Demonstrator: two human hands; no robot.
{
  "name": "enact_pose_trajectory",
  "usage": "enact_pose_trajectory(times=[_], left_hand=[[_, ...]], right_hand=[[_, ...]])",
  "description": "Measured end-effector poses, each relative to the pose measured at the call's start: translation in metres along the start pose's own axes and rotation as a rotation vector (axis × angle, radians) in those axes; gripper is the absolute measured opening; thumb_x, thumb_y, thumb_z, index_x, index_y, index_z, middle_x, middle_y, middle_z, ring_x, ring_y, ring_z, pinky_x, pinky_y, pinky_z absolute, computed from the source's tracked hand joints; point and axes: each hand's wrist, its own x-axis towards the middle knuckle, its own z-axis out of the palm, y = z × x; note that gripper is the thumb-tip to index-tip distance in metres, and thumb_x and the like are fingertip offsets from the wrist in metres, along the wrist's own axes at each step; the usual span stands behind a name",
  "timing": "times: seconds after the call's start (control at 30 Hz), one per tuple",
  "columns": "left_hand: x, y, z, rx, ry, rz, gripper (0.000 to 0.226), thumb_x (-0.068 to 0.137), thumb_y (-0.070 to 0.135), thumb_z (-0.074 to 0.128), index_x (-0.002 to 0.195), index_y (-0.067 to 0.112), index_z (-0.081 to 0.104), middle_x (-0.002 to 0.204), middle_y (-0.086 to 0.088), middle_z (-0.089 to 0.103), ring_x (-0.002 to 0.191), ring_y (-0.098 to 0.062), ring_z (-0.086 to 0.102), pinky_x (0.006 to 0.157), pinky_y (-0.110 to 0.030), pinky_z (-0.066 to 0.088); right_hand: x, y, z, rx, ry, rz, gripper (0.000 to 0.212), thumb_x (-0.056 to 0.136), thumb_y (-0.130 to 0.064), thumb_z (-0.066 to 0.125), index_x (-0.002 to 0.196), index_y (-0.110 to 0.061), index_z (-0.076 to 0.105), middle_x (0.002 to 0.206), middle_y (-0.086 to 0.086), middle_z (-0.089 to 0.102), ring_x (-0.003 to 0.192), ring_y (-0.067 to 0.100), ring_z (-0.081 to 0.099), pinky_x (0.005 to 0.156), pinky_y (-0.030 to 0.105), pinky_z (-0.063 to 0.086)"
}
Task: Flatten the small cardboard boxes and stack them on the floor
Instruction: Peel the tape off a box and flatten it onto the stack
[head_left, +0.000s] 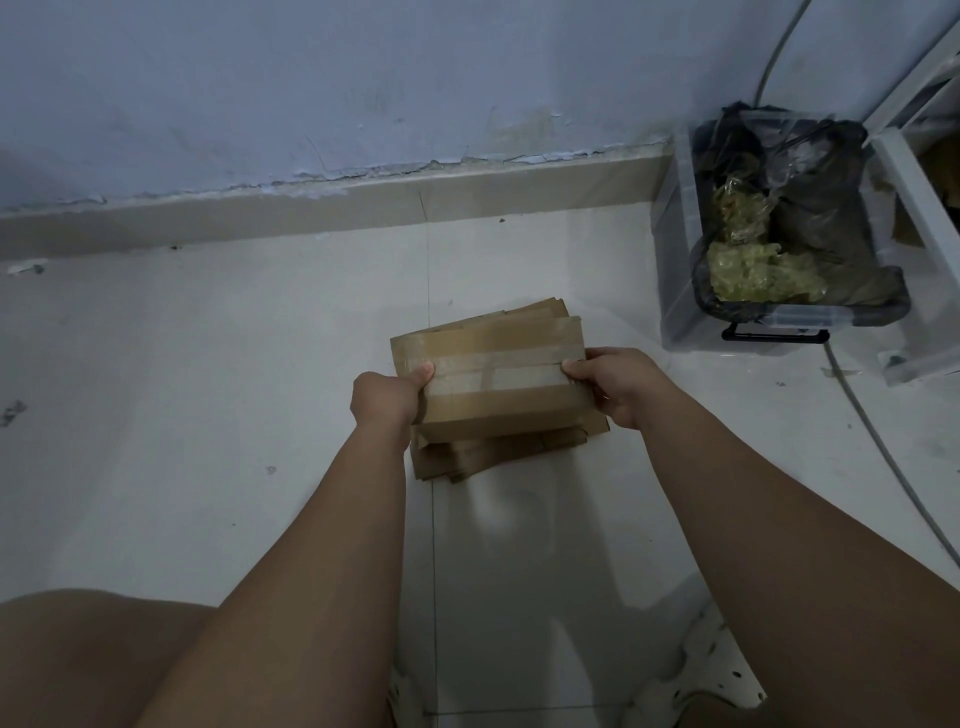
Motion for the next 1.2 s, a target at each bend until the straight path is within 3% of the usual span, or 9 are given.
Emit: enact_pose_trajectory(times=[0.17,0.3,0.5,0.7,0.8,0.9,1.0,1.2], left_hand=[[0.002,0.001,-0.003,-0.101,-0.092,-0.038,0.059,0.073,0.031,0.081,0.110,-0.007,0.056,0.113,-0.018,0.061,0.101,-0.034,0.061,0.089,-0.044,0.053],[0.001,0.002,-0.006,-0.192,-0.178,-0.076,0.040,0.077,0.021,0.078,0.099,-0.004,0.057,0.096,-0.012,0.062,0.074,-0.022,0.061,0.066,-0.032,0.053],[-0.001,0.002,-0.010,-0.237,-0.262,-0.141,0.020,0.081,0.014,0.074,0.086,0.001,0.060,0.078,-0.005,0.063,0.063,-0.015,0.060,0.046,-0.021,0.049],[-0.001,0.002,-0.004,-0.181,-0.167,-0.076,0.044,0.079,0.019,0.076,0.108,-0.007,0.056,0.104,-0.014,0.060,0.090,-0.030,0.060,0.083,-0.038,0.053],[0.001,0.001,-0.003,-0.109,-0.130,-0.059,0.046,0.077,0.024,0.078,0.105,-0.006,0.057,0.108,-0.017,0.062,0.093,-0.033,0.061,0.080,-0.037,0.053],[0.001,-0.001,-0.001,0.054,0.003,-0.017,0.052,0.075,0.034,0.079,0.100,-0.005,0.056,0.109,-0.020,0.062,0.100,-0.037,0.060,0.072,-0.036,0.050],[-0.003,-0.002,0.003,0.152,0.090,0.036,0.055,0.076,0.040,0.077,0.100,-0.005,0.057,0.111,-0.022,0.062,0.103,-0.038,0.059,0.083,-0.040,0.052],[-0.004,-0.001,-0.001,-0.060,-0.061,-0.034,0.056,0.075,0.033,0.079,0.107,-0.007,0.056,0.109,-0.017,0.061,0.099,-0.033,0.061,0.086,-0.042,0.054]], right_hand=[[-0.004,-0.002,-0.001,-0.013,-0.004,0.001,0.034,0.086,-0.001,0.066,0.119,-0.002,0.062,0.082,0.000,0.065,0.071,0.014,0.062,0.045,0.019,0.049],[-0.005,-0.003,0.000,-0.051,0.004,0.008,0.028,0.085,-0.002,0.068,0.112,-0.005,0.063,0.085,0.002,0.064,0.073,0.015,0.061,0.049,0.022,0.048],[-0.002,-0.001,-0.001,-0.086,0.011,0.040,0.015,0.084,-0.006,0.071,0.097,-0.002,0.064,0.085,0.006,0.065,0.072,0.018,0.060,0.053,0.025,0.048],[0.001,0.001,0.000,-0.057,0.028,0.037,0.026,0.084,-0.006,0.071,0.107,0.005,0.064,0.095,0.012,0.065,0.073,0.018,0.060,0.058,0.026,0.050],[0.002,0.003,-0.001,-0.052,0.030,0.036,0.031,0.083,-0.006,0.071,0.110,0.006,0.064,0.100,0.014,0.065,0.074,0.019,0.060,0.060,0.026,0.050],[-0.001,0.004,-0.001,-0.044,0.007,0.035,0.032,0.083,-0.007,0.072,0.113,0.000,0.062,0.095,0.008,0.066,0.075,0.017,0.061,0.053,0.023,0.048],[-0.002,0.005,-0.001,-0.031,-0.001,0.033,0.033,0.083,-0.007,0.072,0.114,-0.002,0.060,0.091,0.006,0.065,0.074,0.015,0.060,0.050,0.022,0.046],[-0.002,0.004,-0.004,-0.011,0.004,0.027,0.030,0.083,-0.005,0.071,0.111,-0.001,0.062,0.088,0.006,0.066,0.073,0.015,0.062,0.046,0.020,0.048]])
